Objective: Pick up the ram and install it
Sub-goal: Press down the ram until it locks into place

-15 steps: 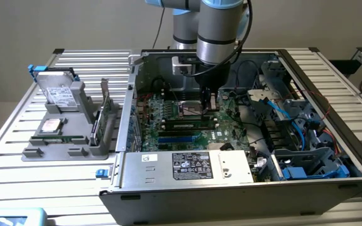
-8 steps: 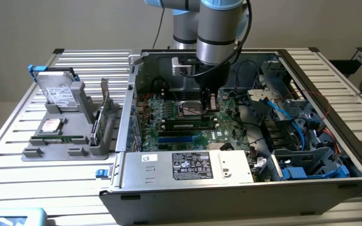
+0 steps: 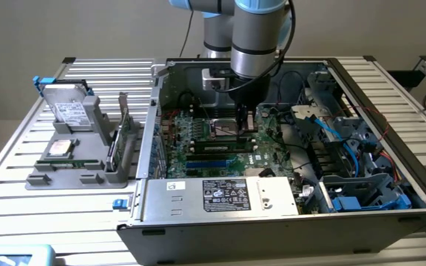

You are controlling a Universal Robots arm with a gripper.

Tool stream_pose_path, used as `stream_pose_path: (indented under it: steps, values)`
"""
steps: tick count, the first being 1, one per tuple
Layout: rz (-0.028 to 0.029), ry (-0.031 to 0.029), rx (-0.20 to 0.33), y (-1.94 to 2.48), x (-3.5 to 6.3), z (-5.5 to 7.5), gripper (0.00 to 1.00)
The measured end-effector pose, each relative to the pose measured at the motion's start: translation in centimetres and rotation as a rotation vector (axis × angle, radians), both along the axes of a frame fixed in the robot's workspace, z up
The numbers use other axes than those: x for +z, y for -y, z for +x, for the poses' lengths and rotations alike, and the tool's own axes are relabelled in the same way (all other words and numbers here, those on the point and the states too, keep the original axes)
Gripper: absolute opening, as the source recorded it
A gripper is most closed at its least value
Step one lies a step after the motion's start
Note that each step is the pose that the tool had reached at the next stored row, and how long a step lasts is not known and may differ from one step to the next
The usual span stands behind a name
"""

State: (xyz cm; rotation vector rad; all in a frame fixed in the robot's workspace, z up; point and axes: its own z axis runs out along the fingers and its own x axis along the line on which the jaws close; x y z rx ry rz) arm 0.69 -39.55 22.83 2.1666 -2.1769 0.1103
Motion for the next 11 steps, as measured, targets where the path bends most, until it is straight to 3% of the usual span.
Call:
stream_pose_path:
  steps: [11]
  values:
    - [-0.0002, 0.0000, 0.000, 0.00, -0.28, -0.04, 0.11]
